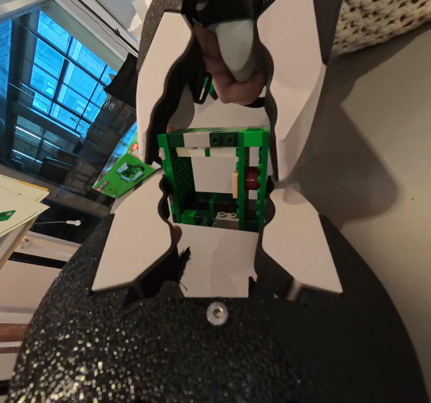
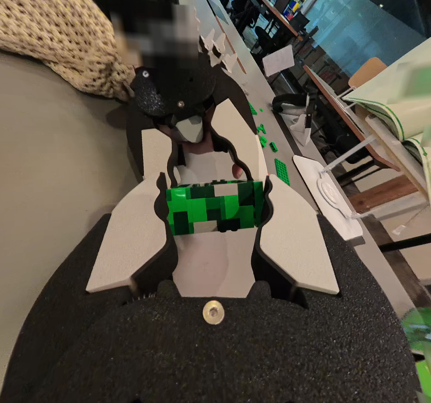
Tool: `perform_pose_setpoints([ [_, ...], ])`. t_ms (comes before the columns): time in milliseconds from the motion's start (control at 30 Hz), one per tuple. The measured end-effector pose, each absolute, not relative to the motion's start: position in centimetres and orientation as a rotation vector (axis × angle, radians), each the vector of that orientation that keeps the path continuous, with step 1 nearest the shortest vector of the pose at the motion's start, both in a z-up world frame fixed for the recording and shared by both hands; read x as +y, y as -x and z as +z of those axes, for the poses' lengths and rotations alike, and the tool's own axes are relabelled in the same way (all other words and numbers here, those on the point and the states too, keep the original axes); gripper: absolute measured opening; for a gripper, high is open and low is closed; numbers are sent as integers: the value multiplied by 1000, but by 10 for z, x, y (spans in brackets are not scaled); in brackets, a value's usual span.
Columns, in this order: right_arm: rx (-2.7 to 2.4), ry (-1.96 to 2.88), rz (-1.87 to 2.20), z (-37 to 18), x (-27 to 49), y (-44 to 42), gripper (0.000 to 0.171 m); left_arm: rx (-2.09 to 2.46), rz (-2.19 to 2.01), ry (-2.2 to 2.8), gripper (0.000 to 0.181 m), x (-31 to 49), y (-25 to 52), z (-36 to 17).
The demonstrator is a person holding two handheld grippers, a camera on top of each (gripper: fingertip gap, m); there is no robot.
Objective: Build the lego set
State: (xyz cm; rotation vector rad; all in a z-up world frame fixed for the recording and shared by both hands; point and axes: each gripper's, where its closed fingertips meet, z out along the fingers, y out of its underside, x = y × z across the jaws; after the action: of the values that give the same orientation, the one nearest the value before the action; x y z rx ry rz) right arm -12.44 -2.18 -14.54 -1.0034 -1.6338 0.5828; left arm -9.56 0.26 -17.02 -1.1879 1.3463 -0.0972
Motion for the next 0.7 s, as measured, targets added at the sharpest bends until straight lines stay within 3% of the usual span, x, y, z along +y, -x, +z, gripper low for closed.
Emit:
perform_pose_setpoints([
  [200,-1700,1111,724,-148,-28,110,91,1350,-236,1138,80,-8,100,-168],
  [367,-1709,1077,728,-150,-33,113,78,1337,-310,1117,79,-14,97,-163],
  [700,-1726,1045,697,-148,-37,116,76,1324,-321,1118,80,-15,99,-163],
])
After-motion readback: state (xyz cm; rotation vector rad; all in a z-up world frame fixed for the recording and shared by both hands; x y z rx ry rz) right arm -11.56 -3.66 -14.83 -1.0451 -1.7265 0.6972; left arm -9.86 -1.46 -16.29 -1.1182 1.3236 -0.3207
